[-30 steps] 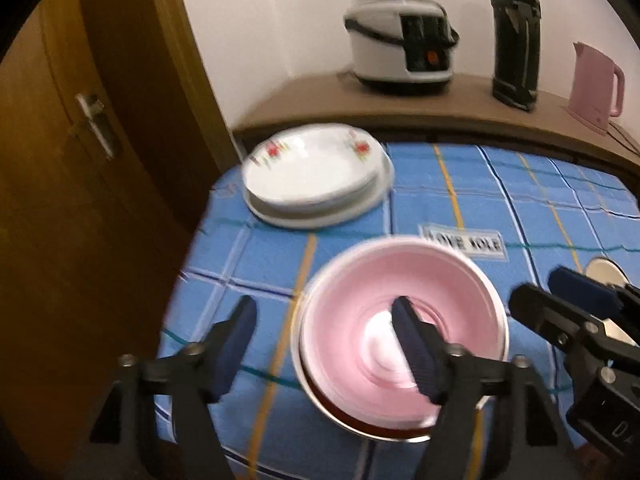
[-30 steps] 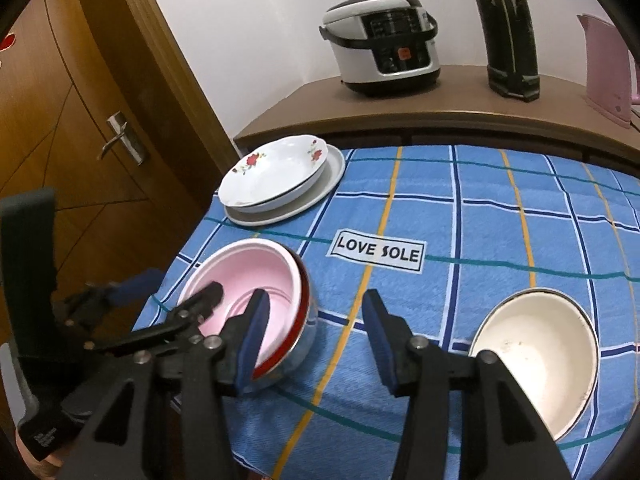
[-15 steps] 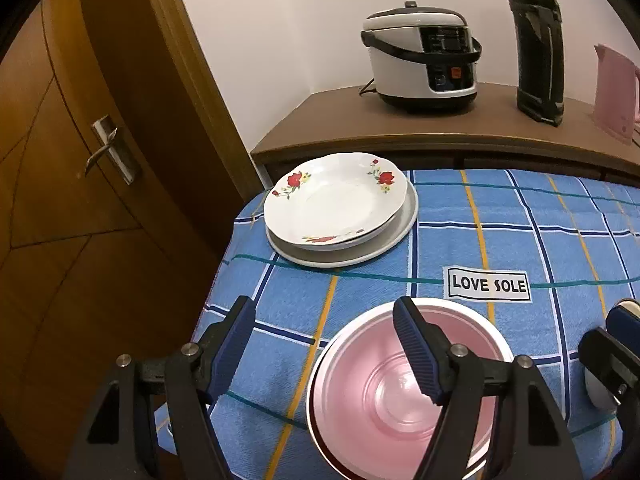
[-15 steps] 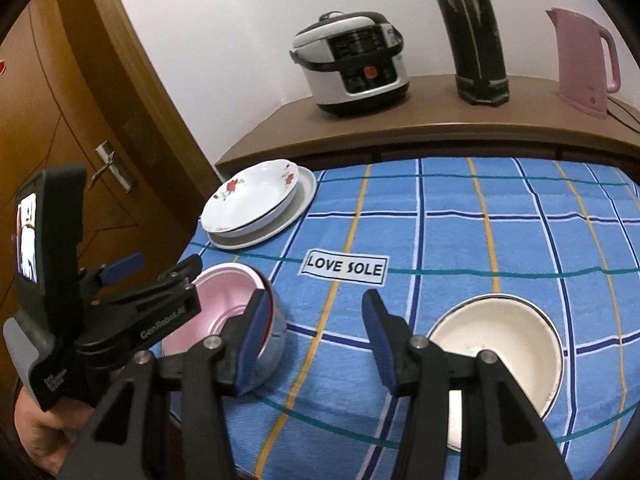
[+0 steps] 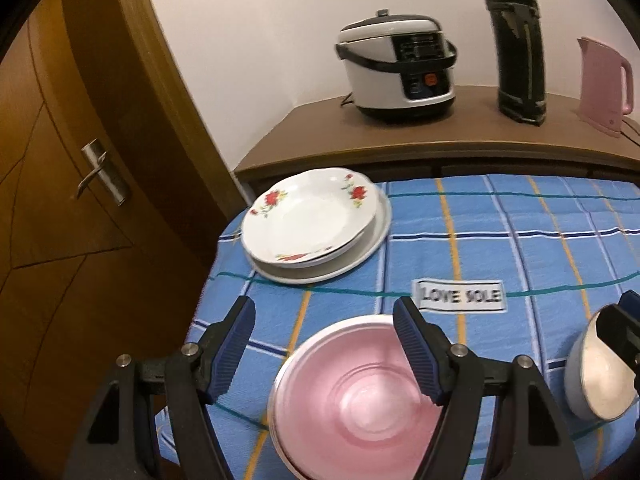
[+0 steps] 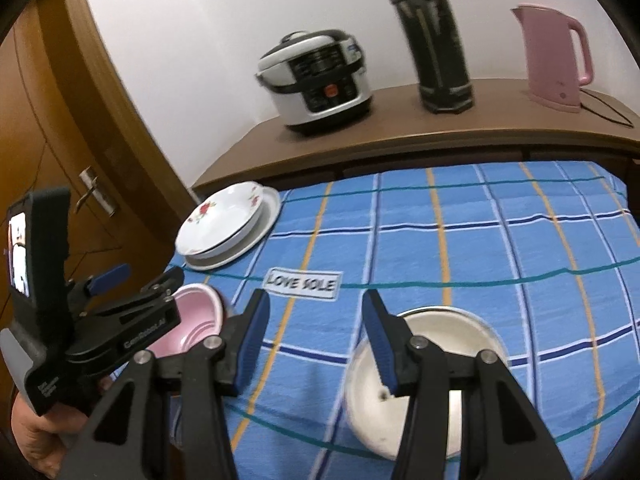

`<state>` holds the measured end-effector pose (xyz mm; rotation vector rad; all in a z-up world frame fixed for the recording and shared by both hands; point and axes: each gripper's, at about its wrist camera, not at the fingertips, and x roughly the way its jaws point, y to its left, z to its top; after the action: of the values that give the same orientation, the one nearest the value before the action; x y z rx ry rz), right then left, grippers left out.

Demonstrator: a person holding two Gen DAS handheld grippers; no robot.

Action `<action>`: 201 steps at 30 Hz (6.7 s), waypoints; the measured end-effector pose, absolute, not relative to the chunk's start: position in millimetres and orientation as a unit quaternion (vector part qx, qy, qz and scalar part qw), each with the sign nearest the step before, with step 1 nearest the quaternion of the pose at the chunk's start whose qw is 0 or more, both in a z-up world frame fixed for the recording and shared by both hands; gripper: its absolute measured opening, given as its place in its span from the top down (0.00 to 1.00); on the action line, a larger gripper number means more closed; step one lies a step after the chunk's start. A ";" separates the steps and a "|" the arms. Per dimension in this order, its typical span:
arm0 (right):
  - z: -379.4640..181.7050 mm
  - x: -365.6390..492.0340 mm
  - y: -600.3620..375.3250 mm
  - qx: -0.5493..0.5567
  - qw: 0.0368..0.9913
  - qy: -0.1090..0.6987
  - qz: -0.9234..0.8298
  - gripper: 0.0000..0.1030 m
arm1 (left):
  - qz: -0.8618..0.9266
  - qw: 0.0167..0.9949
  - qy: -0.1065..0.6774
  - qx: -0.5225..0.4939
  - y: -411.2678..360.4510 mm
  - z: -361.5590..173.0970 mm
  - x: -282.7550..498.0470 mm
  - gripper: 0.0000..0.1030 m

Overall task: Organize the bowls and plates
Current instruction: 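Move the right tool toward the cream enamel bowl, then grasp the rim of the cream enamel bowl with the right tool, then lift the cream bowl and carry it toward the pink bowl stack, then lower the cream enamel bowl into the pink bowl and open the right tool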

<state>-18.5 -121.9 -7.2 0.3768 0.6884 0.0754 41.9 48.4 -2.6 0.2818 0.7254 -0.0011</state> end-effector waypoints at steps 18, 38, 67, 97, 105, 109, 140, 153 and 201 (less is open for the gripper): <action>-22.2 -68.4 -237.0 0.217 0.918 0.316 -0.098 0.51 | -0.158 0.914 0.352 0.127 -47.9 -0.5 23.5 0.29; -44.6 -72.8 -211.7 0.208 0.907 0.363 -0.053 0.51 | -0.199 0.886 0.392 0.149 -83.3 -37.3 5.8 0.29; -70.0 -48.6 -198.8 0.204 0.886 0.413 -0.051 0.70 | -0.192 0.872 0.427 0.141 -83.1 -69.9 15.9 0.34; -58.4 -43.4 -187.5 0.202 0.888 0.412 -0.030 0.93 | -0.241 0.867 0.428 0.089 -81.6 -59.2 10.8 0.85; -38.7 -42.4 -176.6 0.184 0.900 0.396 -0.022 0.93 | -0.232 0.883 0.401 0.079 -68.4 -39.2 6.1 0.85; -37.1 -42.6 -172.1 0.181 0.900 0.397 -0.018 0.93 | -0.227 0.884 0.400 0.078 -63.6 -37.1 4.4 0.85; 13.3 -39.7 -88.7 0.117 0.921 0.364 0.072 0.93 | -0.155 0.923 0.350 0.026 25.8 6.6 -20.4 0.85; 23.2 -23.7 -46.9 0.091 0.921 0.362 0.111 0.92 | -0.109 0.933 0.344 0.000 70.8 12.3 -17.6 0.84; -13.6 30.2 8.3 0.053 0.891 0.424 0.154 0.79 | -0.043 0.910 0.411 -0.031 119.5 -33.6 30.8 0.82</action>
<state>30.2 8.3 -13.6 0.1107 0.8794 0.3199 30.8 119.5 -33.6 -0.0645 0.8480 -0.0885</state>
